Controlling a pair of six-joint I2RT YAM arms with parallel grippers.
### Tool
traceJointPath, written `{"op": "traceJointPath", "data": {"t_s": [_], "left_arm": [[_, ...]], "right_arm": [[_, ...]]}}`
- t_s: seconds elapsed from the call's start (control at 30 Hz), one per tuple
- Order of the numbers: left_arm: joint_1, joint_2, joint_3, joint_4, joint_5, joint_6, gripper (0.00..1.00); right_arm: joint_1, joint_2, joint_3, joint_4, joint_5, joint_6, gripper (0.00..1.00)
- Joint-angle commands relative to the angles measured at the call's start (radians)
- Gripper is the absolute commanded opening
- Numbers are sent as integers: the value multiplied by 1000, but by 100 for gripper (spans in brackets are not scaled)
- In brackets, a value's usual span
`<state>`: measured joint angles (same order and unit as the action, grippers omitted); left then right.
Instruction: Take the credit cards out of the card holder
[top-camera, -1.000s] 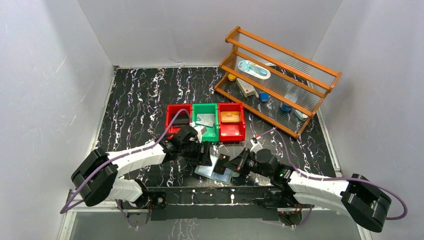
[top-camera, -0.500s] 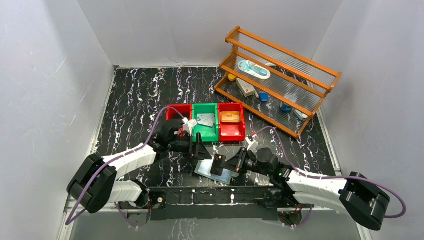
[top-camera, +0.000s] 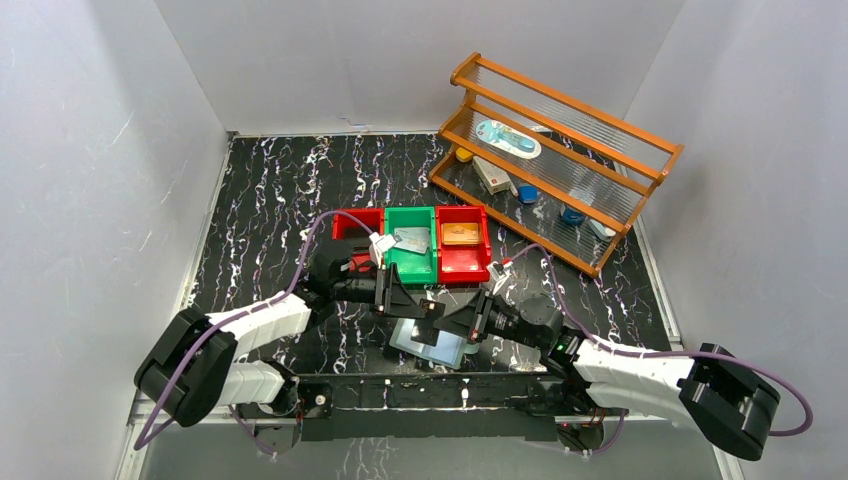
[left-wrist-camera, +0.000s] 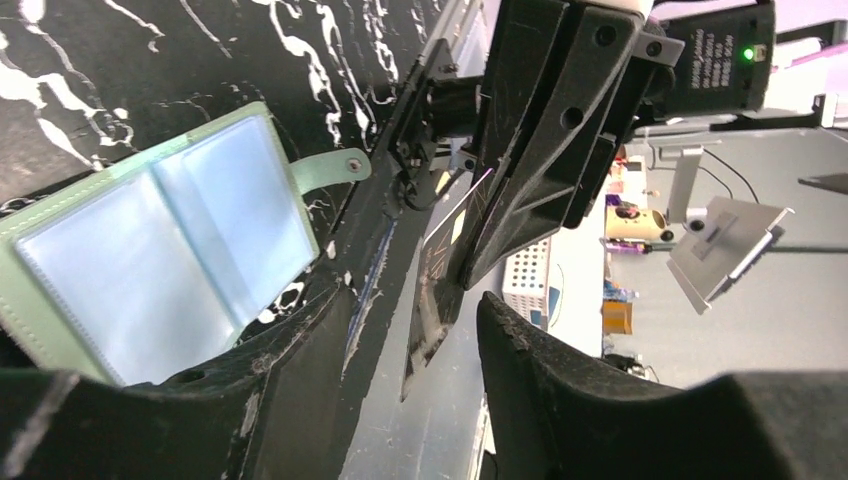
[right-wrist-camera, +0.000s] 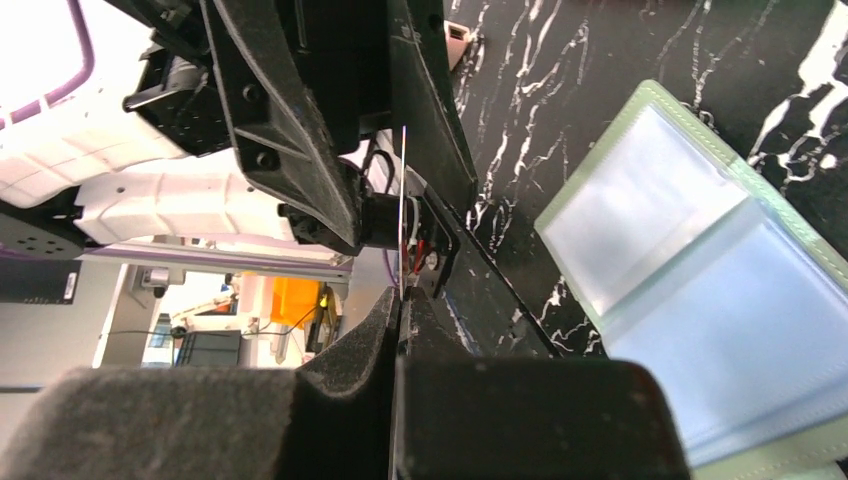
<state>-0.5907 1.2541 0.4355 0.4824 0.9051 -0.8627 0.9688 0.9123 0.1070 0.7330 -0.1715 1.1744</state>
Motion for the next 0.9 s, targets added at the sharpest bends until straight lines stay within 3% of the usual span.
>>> {"op": "traceJointPath", "data": {"t_s": [0.0,0.3,0.5,0.67,0.73,0.87], "left_arm": [[5,1,-22,158,107,-62,46],[5,-11,-50,263,153,-121,26],[6,-32,-54,264,147,-123,0],[6,-48,-42,250,152,-112,0],[6,-65,-9,139,142,-40,0],[5,-125,132,-327,-21,221,0]], "right_arm": [[-4,3,27,146,-24,-1,5],[-15,15,18,191,-22,10,5],[-28,35,-15,246,-22,28,7],[-32,53,-19,255,-26,37,29],[-32,42,-24,229,-8,39,40],[-33,-21,-18,64,64,30,55]]}}
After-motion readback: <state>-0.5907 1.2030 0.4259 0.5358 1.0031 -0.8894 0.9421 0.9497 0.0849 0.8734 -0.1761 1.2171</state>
